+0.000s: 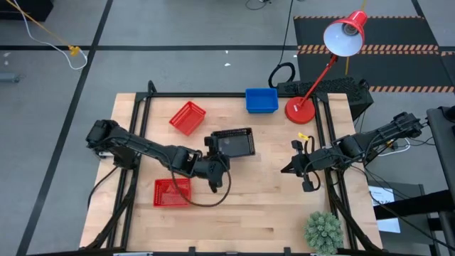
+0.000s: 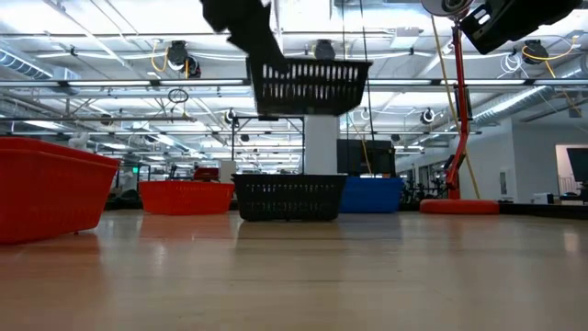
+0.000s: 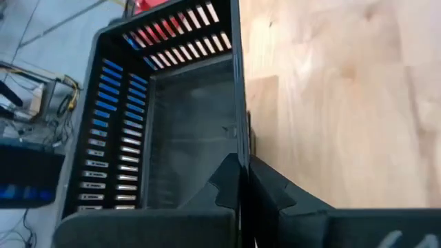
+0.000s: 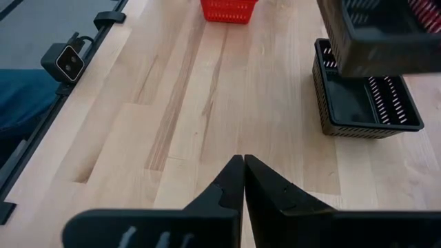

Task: Stack baskets by color
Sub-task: Stack the bottom black basket on the stacked black baskets

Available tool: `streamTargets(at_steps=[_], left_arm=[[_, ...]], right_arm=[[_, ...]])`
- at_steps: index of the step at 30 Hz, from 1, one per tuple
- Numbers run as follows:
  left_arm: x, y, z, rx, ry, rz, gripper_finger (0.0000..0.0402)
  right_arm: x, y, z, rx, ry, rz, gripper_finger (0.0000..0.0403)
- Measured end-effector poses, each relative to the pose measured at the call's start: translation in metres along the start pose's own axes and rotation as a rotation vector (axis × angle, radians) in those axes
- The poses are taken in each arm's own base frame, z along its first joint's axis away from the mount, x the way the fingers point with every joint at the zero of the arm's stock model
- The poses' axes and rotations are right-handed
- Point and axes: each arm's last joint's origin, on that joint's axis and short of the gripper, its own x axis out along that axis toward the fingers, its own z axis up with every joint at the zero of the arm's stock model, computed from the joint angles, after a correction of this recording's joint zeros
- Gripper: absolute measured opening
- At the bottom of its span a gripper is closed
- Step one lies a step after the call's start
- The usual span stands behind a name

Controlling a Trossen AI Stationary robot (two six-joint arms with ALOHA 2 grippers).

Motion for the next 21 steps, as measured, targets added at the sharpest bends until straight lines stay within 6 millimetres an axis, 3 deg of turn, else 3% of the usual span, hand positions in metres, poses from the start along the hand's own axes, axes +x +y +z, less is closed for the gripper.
streamTargets(at_steps=[11, 21], left_arm=[[0.034, 0.008, -0.03, -0.012, 0.058, -0.017, 0.0013], [0.047, 0.004, -0.047, 0.02, 0.052, -0.034, 0.0025]], right_arm=[[0.0, 0.0, 0.0, 0.0, 0.0, 0.0, 0.0006], [0.0, 0.0, 0.0, 0.0, 0.0, 0.0, 0.0006]])
